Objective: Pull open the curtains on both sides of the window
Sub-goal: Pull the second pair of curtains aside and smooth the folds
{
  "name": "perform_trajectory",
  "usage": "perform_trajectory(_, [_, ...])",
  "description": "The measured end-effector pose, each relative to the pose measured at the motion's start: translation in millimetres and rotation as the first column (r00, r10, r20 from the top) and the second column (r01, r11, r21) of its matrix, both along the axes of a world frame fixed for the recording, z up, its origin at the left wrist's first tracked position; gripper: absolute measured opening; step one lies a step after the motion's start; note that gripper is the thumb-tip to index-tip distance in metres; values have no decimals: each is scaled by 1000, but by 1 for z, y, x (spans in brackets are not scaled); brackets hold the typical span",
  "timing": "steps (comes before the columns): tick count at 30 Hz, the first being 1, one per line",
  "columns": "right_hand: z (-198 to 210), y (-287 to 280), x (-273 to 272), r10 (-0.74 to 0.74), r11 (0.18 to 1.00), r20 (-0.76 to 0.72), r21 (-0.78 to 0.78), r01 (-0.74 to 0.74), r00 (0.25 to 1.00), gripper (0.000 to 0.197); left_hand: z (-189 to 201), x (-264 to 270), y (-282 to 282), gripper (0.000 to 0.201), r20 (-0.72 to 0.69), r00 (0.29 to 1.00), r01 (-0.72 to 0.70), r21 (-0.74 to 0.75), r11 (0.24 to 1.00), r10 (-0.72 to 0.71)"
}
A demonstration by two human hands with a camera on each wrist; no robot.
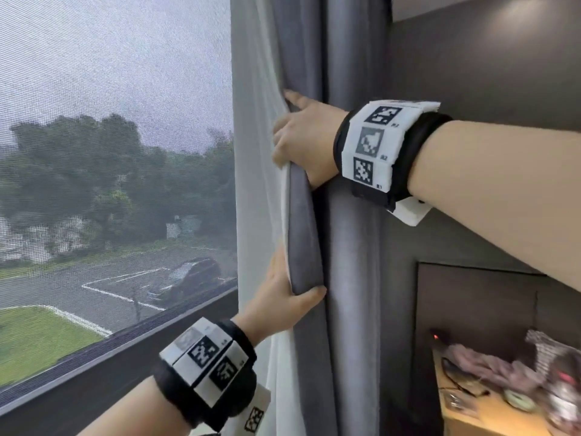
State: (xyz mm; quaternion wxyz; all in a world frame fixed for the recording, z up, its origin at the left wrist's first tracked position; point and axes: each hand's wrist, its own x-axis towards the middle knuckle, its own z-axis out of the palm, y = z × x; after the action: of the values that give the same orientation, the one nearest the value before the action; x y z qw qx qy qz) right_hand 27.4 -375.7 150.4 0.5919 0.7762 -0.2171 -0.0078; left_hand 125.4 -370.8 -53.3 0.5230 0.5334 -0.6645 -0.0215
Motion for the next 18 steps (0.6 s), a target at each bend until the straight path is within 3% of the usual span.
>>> perform_trajectory(3, [4,-4,-9,1,998,-6,69,0,1000,58,-1,9,-3,67,-7,1000,25,21,999,-25])
perform_trajectory(7, [3,-13,-18,-27,997,-53,64,31,998,125,-2,17,-8,71,8,998,54,54,997,-55])
perform_trajectory(10, [-2,-25,-20,-61,998,-101,-25,59,993,150,-4,26,-13,70,26,999,42,70,997,-44])
perform_trajectory(12, [-5,-34,-20,-63,996,-102,-64,57,993,142,-5,31,-16,70,38,997,58,54,997,-60])
perform_trajectory(14, [-8,-40,-16,28,998,-93,-50,-32,995,101,-6,35,-18,66,36,996,74,39,996,-76])
perform_trajectory(16, [-11,-46,-9,96,995,-84,-29,-98,992,93,-10,38,-21,65,54,996,74,24,997,-75])
perform_trajectory(18, [-15,-48,5,153,980,-101,-110,-164,983,85,-13,40,-23,65,103,993,56,2,998,-56])
